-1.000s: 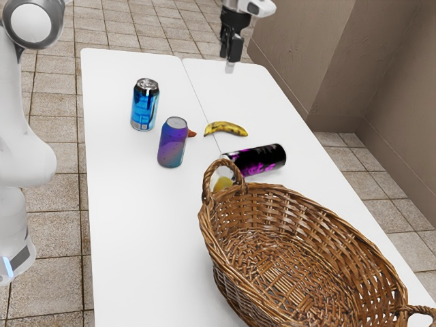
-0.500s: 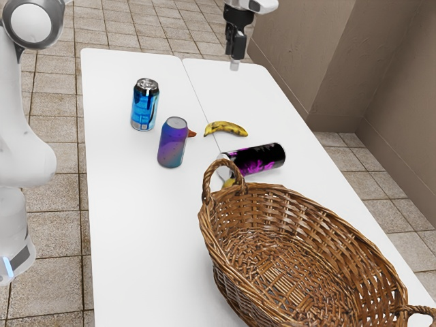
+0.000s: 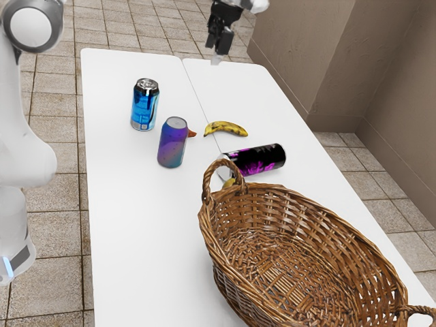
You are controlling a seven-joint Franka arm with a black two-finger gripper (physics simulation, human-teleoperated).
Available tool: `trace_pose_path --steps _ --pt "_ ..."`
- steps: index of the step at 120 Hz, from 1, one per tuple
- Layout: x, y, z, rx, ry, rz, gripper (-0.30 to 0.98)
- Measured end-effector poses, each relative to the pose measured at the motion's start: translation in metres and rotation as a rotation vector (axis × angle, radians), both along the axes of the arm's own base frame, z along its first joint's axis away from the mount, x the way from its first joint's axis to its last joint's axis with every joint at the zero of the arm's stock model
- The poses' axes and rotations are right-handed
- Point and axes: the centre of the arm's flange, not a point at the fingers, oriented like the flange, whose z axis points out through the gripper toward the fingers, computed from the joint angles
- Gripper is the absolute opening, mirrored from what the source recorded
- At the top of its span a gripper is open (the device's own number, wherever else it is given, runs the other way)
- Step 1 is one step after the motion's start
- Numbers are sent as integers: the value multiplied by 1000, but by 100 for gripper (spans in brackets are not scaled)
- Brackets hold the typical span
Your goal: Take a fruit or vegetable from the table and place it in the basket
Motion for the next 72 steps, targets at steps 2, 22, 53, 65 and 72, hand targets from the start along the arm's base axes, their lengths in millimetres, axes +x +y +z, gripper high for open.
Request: trace_pose_path --steps 2,22,53,65,72 --pt "1 4 -15 1 38 9 69" --pt "-23 43 -124 -32 204 62 69" --pt "-52 57 -174 -83 148 61 69" --pt "-52 62 -172 -84 121 87 69" --pt "-52 65 -172 -85 110 101 69"
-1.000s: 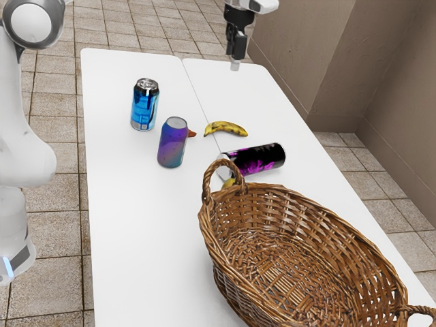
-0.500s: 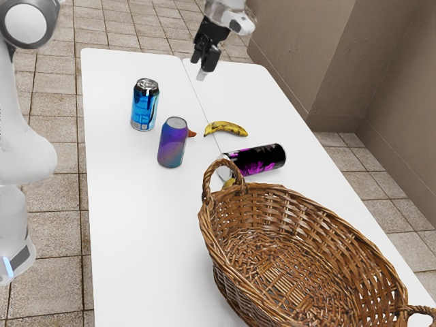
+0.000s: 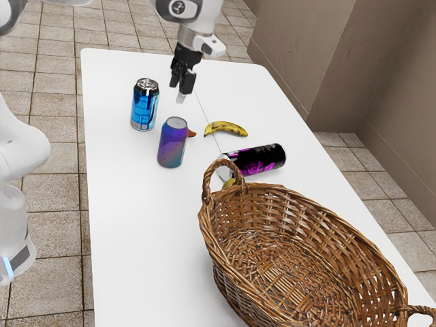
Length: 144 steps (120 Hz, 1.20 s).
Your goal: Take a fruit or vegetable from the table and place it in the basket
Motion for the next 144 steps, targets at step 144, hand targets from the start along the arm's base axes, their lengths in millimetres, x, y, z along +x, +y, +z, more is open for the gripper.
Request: trace_pose_path --steps 144 --pt "22 34 -113 109 -96 -50 69"
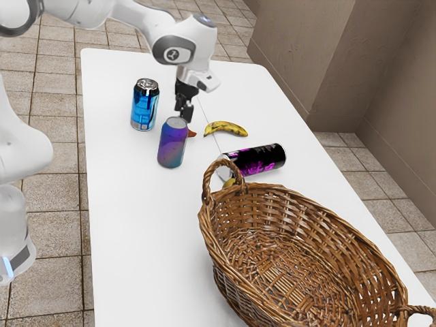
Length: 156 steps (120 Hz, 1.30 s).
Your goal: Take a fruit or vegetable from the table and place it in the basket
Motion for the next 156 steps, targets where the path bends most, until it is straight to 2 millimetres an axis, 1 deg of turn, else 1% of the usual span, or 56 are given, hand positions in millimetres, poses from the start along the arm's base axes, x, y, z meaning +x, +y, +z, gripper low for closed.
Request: trace_pose_path --steps 16,24,72,118,124,134,145,156 --pt "7 -13 0 -3 -6 -44 69" --pt "7 -17 -3 -6 -2 -57 69" --pt "1 -21 -19 -19 26 -90 69" --pt "-1 -23 -26 -24 34 -105 68" --pt "-1 -21 -26 -25 35 -102 66" --pt "-3 -15 -29 -27 39 -93 58" --pt "-2 -16 -30 -27 40 -97 52" --pt "-1 -19 -30 -27 41 -105 49"
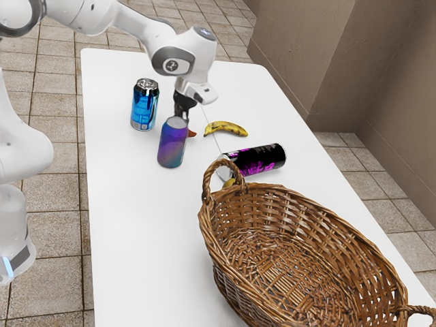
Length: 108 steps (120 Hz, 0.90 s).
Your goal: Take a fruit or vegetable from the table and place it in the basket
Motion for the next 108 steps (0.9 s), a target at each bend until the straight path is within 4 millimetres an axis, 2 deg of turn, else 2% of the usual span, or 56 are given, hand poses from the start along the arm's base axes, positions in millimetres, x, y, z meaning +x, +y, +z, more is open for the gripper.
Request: trace_pose_path --steps 18,34,60,74,90,108 --pt "1 -2 -1 -1 2 -6 47" --pt "3 -2 -10 -7 14 -8 46" --pt "7 -7 -10 -7 8 -21 46" --pt "7 -7 -10 -7 6 -19 37" --pt "7 -8 -10 -6 5 -18 20" --pt "9 -10 -9 0 3 -23 16"
